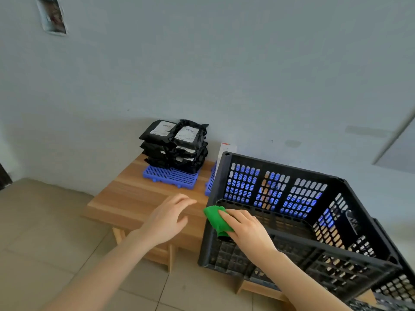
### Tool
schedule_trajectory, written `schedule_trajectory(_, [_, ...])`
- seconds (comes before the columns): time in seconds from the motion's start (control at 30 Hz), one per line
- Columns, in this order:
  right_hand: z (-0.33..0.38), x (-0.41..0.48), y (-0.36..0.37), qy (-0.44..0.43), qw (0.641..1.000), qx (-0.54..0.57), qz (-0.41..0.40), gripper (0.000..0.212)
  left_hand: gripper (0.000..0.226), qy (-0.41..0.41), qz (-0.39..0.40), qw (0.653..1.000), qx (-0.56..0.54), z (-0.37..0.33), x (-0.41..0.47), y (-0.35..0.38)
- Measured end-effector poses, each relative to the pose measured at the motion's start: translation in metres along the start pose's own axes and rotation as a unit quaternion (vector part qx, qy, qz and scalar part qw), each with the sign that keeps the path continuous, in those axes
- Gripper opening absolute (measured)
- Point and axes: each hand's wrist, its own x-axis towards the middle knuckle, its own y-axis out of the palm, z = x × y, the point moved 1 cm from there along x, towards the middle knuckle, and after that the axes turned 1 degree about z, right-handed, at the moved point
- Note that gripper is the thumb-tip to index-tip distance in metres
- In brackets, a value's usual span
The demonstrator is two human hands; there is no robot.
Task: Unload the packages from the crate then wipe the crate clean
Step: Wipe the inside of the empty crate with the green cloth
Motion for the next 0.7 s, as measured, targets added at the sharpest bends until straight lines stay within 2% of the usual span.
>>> schedule_trajectory(0.23, [-0.050, -0.033, -0.031, -0.013, 0.994, 0.037, 0.099, 0.076, 0.042, 0.004, -0.024, 0.999, -0.041, -0.003, 0.010, 0.015])
schedule_trajectory(0.43, [-0.079, -0.040, -0.036, -0.058, 0.988, 0.046, 0.139, 0.087, 0.034, -0.024, -0.053, 0.997, -0.047, -0.017, 0.023, 0.033])
schedule_trajectory(0.6, [-0.084, -0.007, -0.033, -0.099, 0.971, 0.167, 0.139, 0.054, 0.029, -0.085, -0.084, 0.993, -0.019, -0.037, 0.026, 0.045])
schedule_trajectory(0.7, [-0.090, 0.014, -0.029, -0.121, 0.958, 0.234, 0.118, 0.051, 0.031, -0.133, -0.115, 0.984, 0.003, -0.053, 0.023, 0.053])
